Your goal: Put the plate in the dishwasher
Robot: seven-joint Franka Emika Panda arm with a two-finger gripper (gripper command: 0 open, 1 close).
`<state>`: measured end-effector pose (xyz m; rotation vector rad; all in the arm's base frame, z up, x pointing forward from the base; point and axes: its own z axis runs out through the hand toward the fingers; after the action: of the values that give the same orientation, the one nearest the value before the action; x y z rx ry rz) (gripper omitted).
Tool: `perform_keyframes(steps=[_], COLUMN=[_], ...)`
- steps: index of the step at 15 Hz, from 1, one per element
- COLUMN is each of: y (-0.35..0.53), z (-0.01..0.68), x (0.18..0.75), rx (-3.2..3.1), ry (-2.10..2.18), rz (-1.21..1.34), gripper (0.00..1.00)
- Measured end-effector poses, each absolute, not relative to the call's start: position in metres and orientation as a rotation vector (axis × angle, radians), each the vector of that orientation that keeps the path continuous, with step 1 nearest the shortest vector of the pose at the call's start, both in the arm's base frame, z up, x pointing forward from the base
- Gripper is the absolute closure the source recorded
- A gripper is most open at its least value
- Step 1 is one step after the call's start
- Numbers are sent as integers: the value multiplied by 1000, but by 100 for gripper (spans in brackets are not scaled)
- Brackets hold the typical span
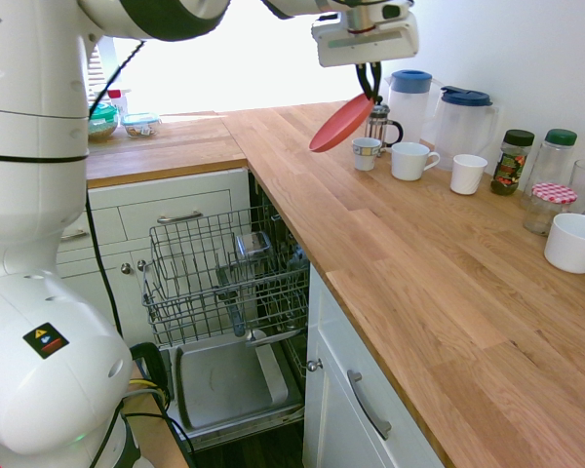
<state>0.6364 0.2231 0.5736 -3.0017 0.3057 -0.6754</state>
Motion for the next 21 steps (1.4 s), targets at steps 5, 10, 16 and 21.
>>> perform_keyframes(steps=[5,10,16,21], y=[300,323,411,470], z=[582,583,581,548], x=[540,512,439,384], rx=[-3107,-3107,-3115,-3170], ry=[-47,-120,-403,-528], rz=[-967,-1119,-1433,-1757], gripper=[100,100,100,100])
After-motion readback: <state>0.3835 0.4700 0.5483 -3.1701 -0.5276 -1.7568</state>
